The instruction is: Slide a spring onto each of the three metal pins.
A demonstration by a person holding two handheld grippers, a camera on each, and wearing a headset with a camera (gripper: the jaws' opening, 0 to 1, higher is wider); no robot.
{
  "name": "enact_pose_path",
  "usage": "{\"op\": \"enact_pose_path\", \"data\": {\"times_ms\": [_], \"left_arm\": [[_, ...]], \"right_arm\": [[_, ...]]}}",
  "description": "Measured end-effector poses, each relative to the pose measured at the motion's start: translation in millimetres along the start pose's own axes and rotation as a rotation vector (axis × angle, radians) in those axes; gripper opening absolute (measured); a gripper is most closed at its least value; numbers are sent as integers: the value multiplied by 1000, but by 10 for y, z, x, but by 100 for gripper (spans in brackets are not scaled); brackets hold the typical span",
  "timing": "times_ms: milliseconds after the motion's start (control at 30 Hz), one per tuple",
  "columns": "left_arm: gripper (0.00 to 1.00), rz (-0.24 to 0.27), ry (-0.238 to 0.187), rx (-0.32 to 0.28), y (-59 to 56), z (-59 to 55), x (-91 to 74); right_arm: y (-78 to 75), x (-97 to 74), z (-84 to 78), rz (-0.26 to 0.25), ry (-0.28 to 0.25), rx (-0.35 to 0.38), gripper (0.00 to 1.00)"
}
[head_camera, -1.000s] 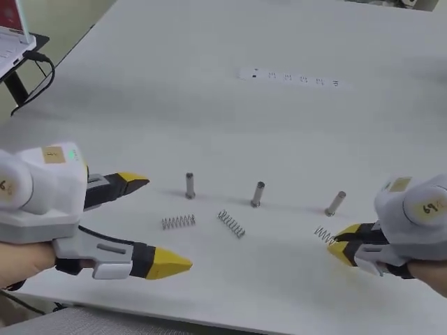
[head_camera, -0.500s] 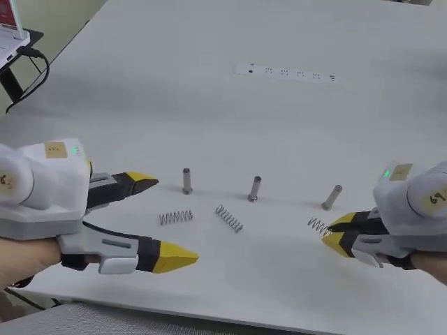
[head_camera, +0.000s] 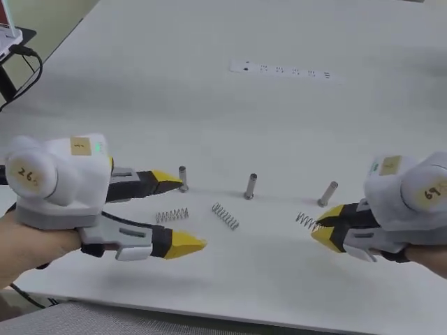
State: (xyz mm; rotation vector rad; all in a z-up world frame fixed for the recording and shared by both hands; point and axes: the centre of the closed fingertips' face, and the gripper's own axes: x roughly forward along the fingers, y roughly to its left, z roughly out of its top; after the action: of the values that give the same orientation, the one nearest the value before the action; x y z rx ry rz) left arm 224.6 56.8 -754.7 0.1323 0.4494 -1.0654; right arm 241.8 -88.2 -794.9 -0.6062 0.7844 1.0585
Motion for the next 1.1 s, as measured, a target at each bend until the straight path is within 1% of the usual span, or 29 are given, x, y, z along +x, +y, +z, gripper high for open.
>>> {"op": "enact_pose_path", "data": {"times_ms": [67,133,233,400,500,700,800,933,1000,1100], "left_arm": [[48,-16,-4,13,-17,16,50],[46,-24,0,19,-23,15,98],[43,-47,13,43,-57,6,181],[41,-77,17,52,-107,20,283],[39,-88,6,58,-123,56,342],[38,-127,-26,54,-160,141,467],[35,-148,-28,59,-183,148,520],[31,-166,-37,58,-213,163,548],[30,-172,-46,50,-224,180,567],[29,-184,-56,43,-242,197,595]], "right_arm": [[22,13,37,8,-6,-12,8],[41,23,74,9,-12,-26,8],[74,30,124,17,-24,-47,8],[110,42,175,26,-37,-75,8],[151,53,217,39,-48,-85,8],[226,87,310,64,-70,-129,8],[237,92,367,69,-88,-150,8],[253,83,412,78,-101,-172,8],[285,69,445,89,-116,-203,8],[306,68,459,95,-112,-228,8]]}}
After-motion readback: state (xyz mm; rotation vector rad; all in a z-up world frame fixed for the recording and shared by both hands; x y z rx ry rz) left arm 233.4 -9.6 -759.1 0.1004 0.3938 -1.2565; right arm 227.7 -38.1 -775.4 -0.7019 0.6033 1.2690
